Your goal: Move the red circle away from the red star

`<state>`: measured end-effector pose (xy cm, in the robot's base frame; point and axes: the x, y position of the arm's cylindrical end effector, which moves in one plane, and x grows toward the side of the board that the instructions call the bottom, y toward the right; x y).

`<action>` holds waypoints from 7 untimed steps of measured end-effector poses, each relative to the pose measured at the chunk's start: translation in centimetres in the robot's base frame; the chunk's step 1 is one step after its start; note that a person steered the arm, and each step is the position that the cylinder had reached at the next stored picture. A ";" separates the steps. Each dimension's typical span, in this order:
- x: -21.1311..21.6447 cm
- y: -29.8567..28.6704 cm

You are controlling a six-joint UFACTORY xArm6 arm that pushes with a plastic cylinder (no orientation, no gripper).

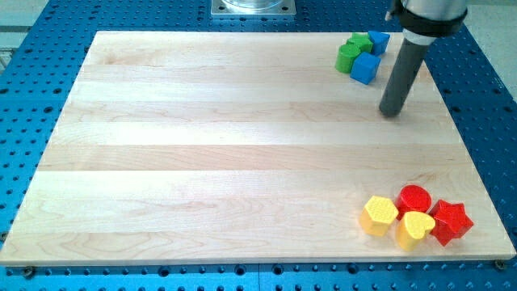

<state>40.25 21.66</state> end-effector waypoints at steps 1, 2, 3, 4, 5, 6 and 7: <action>5.0 3.9; 11.5 8.6; 19.2 9.7; 21.5 9.1; 21.6 8.2; 21.5 6.0; 21.6 3.5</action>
<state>61.86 25.13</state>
